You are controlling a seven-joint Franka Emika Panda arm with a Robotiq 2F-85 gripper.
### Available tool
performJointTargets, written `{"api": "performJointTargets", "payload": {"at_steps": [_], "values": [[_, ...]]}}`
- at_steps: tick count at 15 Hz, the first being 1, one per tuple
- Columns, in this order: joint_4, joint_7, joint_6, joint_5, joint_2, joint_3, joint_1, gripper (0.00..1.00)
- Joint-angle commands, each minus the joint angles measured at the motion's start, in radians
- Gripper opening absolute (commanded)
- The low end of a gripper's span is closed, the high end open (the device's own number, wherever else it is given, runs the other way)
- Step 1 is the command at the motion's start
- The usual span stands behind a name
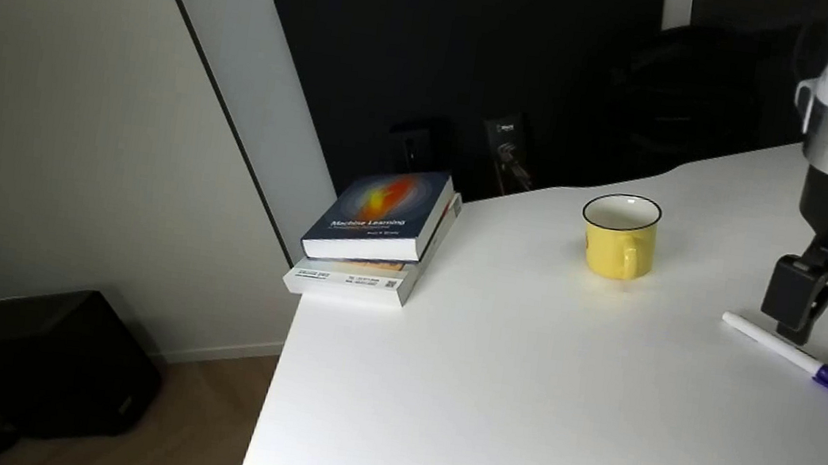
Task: Take the marker out of the mug, put it on the table, then put it back in the mug
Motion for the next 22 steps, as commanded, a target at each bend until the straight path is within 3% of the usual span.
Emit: {"api": "performJointTargets", "payload": {"at_steps": [1, 3, 4, 12, 22], "values": [[-0.172, -0.033, 0.05, 0.021, -0.117, 0.053, -0.097, 1.0], [-0.213, -0.06, 0.065, 0.033, -0.142, 0.073, -0.14, 1.0], [-0.149, -0.026, 0.036, 0.004, -0.087, 0.055, -0.109, 1.0], [-0.191, -0.051, 0.051, 0.019, -0.117, 0.074, -0.14, 1.0], [-0.016, -0.11, 0.014, 0.095, 0.029, 0.144, -0.19, 1.0]]}}
